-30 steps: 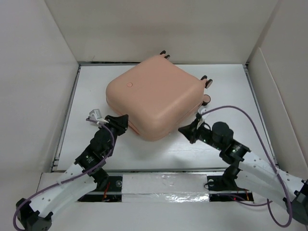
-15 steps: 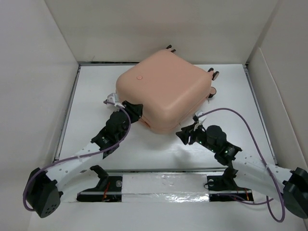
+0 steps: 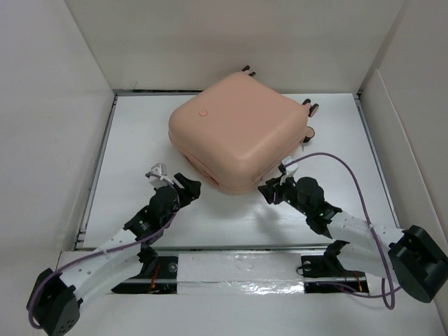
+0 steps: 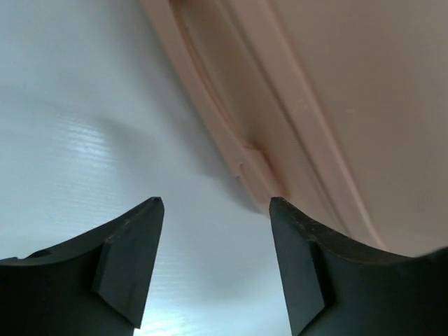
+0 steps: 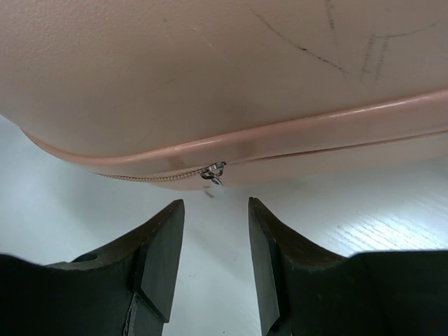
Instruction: Pack the luggage
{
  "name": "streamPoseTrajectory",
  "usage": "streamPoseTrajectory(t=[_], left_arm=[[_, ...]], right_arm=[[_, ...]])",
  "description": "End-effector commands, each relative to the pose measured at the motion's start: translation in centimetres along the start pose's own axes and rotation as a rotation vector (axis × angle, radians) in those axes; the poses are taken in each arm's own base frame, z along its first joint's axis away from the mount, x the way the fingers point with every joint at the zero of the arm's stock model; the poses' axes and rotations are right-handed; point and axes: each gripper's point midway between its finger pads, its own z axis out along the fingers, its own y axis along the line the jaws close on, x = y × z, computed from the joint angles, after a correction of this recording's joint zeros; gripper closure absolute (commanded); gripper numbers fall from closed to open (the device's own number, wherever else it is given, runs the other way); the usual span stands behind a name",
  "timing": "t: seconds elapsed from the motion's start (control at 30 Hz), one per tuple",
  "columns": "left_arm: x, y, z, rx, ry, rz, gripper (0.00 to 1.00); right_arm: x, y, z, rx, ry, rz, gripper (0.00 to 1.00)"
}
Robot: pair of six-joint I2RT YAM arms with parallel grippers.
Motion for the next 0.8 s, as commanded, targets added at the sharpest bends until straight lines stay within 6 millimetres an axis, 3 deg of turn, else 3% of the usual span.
streamPoseTrajectory(t=[0.0, 0.27, 0.5, 0.53, 0.67, 0.73, 0.77], left_arm=[[-1.6, -2.5, 1.1, 0.047, -0.018, -0.027, 0.39], [-4.1, -2.7, 5.0, 0.102, -0.027, -0.089, 0.37], [-4.0, -3.3, 6.8, 0.117, -0.018, -0.107, 0.36], [-3.8, -3.2, 7.2, 0.115, -0.013, -0.106, 0.37], [-3.7, -3.3, 8.1, 0.106, -0.005, -0.109, 0.46], [-3.6, -3.3, 8.5, 0.107, -0.01, -0.116, 0.51], [-3.4, -3.2, 8.6, 0.109, -0.005, -0.118, 0.6]], right_arm=[[-3.9, 1.1, 1.0, -0.058, -0.119, -0.042, 0.53], [-4.6, 0.9, 2.0, -0.048, -0.178, -0.026, 0.65], [-5.0, 0.8, 2.9, -0.032, -0.215, -0.013, 0.77], [-5.0, 0.8, 2.9, -0.033, -0.221, -0.005, 0.83], [-5.6, 1.7, 2.6, -0.057, -0.26, 0.014, 0.99], [-5.4, 2.1, 2.4, -0.055, -0.256, 0.019, 1.0], [-5.1, 2.1, 2.4, -0.052, -0.247, 0.024, 1.0]])
